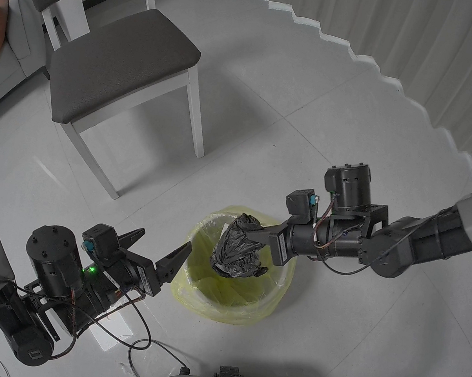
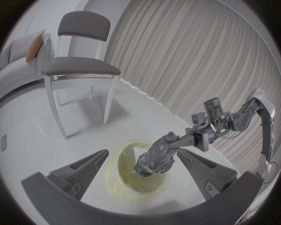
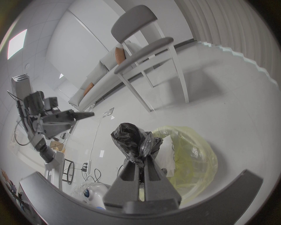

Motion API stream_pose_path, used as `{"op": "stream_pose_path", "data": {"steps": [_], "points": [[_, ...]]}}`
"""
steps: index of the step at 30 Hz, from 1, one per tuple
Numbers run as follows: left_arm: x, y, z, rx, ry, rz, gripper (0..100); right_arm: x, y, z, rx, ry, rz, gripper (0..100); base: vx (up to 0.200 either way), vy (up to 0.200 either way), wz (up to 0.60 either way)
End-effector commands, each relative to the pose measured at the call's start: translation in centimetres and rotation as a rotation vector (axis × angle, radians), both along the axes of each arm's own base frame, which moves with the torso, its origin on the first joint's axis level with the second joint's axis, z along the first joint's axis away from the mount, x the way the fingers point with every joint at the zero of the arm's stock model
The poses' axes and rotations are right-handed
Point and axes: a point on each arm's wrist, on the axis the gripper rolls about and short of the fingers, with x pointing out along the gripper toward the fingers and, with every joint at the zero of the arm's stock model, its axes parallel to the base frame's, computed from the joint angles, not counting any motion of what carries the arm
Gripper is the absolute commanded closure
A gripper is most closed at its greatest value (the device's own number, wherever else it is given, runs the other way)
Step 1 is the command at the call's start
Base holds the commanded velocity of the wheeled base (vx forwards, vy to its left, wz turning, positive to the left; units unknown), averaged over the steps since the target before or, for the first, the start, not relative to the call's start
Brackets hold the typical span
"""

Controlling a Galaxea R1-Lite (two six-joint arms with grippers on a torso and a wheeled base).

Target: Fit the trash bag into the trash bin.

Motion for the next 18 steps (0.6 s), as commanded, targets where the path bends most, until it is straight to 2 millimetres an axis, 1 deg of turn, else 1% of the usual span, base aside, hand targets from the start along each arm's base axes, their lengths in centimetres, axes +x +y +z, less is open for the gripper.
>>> {"op": "stream_pose_path", "data": {"steps": [1, 2, 3, 4, 5, 8, 10, 15, 18], "points": [[-0.2, 0.1, 0.5, -0.017, -0.026, 0.0, 0, 1.5, 0.8, -3.7, -0.035, 0.062, -0.003, 100, 0.0, 0.0, 0.0], [-0.2, 0.1, 0.6, -0.018, -0.027, -0.003, 0, 2.1, 0.9, -4.8, -0.045, 0.072, -0.007, 100, 0.0, 0.0, 0.0], [-0.2, 0.1, 0.6, -0.018, -0.027, -0.002, 0, 2.1, 0.9, -4.9, -0.045, 0.074, -0.007, 100, 0.0, 0.0, 0.0], [-0.3, 0.0, 0.7, -0.019, -0.03, -0.005, 0, 2.8, 0.9, -5.8, -0.051, 0.085, -0.016, 100, 0.0, 0.0, 0.0], [-0.3, 0.0, 0.7, -0.019, -0.03, -0.005, 0, 2.8, 0.9, -5.8, -0.051, 0.085, -0.016, 100, 0.0, 0.0, 0.0], [-0.4, 0.2, 0.6, -0.016, -0.025, -0.003, 0, 4.2, 0.7, -7.3, -0.056, 0.099, -0.033, 100, 0.0, 0.0, 0.0], [-0.5, 0.2, 0.5, -0.014, -0.022, -0.003, 0, 4.5, 0.7, -7.8, -0.058, 0.103, -0.037, 100, 0.0, 0.0, 0.0], [-0.6, 0.2, 0.4, -0.016, -0.013, -0.004, 0, 5.5, 0.8, -9.9, -0.071, 0.125, -0.046, 100, 0.0, 0.0, 0.0], [-0.7, 0.3, 0.3, -0.013, -0.005, -0.004, 0, 6.1, 0.8, -10.7, -0.074, 0.131, -0.052, 100, 0.0, 0.0, 0.0]]}}
